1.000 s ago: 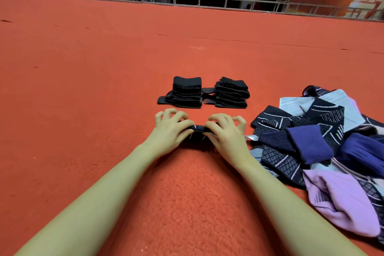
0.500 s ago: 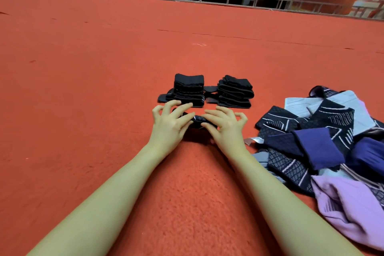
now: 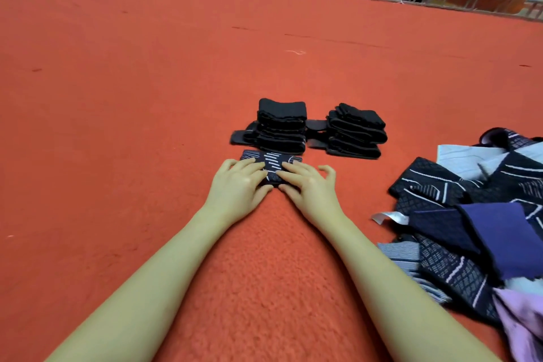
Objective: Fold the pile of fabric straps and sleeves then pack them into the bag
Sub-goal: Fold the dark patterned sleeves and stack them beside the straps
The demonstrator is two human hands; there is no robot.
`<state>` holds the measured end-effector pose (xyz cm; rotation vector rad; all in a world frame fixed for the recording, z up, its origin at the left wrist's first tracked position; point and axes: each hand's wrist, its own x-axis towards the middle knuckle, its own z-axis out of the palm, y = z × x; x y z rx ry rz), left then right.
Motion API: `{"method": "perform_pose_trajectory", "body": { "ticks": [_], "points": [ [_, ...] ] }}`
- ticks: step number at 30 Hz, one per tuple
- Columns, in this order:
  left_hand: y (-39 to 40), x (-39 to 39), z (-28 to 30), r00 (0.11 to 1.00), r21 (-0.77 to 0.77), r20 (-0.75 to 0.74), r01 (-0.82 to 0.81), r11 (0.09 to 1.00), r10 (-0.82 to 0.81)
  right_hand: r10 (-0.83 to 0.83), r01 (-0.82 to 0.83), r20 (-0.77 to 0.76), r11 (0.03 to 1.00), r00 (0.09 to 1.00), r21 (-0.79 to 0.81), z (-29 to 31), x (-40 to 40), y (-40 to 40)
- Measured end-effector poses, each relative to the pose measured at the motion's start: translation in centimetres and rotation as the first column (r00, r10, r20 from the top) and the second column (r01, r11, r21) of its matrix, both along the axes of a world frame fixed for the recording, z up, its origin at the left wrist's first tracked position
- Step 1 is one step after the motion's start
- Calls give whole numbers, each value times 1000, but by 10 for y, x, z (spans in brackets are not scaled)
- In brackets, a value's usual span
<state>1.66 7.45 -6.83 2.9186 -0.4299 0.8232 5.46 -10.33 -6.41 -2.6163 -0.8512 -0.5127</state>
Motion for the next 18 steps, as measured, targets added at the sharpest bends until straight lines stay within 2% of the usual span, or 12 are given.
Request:
{"method": "perform_pose_trajectory", "body": {
  "ticks": [2,6,8,12,15,18],
  "points": [
    [-7,-6,4,994,-42,-66,-86,995,83,-37,35,-68,999,997,-32,2,-6,0],
    [-16,-19,7,903,-42,-374,-243,969,210,-112,90,-156,985,981,-146,4,-23,1],
    [-19,-28,10,889,-30,-399,-259,965,226,-132,101,-175,979,976,-176,5,-34,-2],
    [-33,-58,16,884,-55,-412,-266,962,221,-157,130,-205,982,966,-137,11,-63,-14],
    [-52,-84,20,878,-89,-439,-252,964,189,-216,190,-140,965,966,-182,12,-87,-32],
    [-77,-104,27,892,-118,-432,-202,972,133,-207,200,-43,970,977,-140,19,-107,-56]
  ]
}}
